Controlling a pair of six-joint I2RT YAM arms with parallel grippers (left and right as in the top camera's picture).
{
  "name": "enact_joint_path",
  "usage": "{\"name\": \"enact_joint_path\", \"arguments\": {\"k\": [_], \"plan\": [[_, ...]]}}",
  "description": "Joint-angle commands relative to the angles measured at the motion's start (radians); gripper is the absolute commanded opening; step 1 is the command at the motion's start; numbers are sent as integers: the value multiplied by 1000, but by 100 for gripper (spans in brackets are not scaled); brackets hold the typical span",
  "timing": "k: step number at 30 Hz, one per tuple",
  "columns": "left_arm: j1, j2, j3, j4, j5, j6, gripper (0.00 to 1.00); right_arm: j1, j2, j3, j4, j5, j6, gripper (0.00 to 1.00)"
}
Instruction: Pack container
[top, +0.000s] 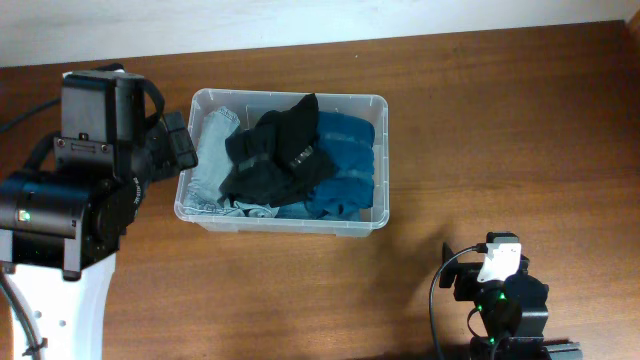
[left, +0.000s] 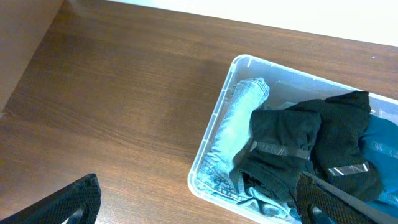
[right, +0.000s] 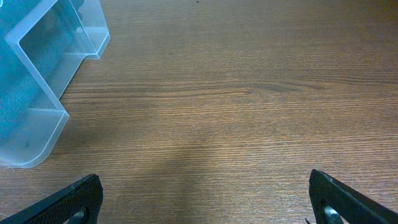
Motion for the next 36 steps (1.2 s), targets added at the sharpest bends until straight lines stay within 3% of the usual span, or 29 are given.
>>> {"name": "enact_joint_path", "arguments": {"k": [1,6,10,14,24,31,36], "plan": [[10,-17,0,-16,-88,1,99,-7,-11,-6,0,-12,11,98],[67,-118,-63,64,-106,57,99,-7,-11,-6,0,-12,11,98],[149,-263,-258,268,129,278,99,-7,-11,-6,0,-12,11,98],[225,-422,-504,434,277,384,99,-7,-11,-6,0,-12,11,98],[253,-869,-1139,680,372,391,99,-7,-11,-6,0,-12,11,98],[251,-1135,-1481,814,431,391,99,-7,-11,-6,0,-12,11,99],[238,-1258,-1614,826,464,391,99,-7,-11,-6,0,-12,11,98]]}}
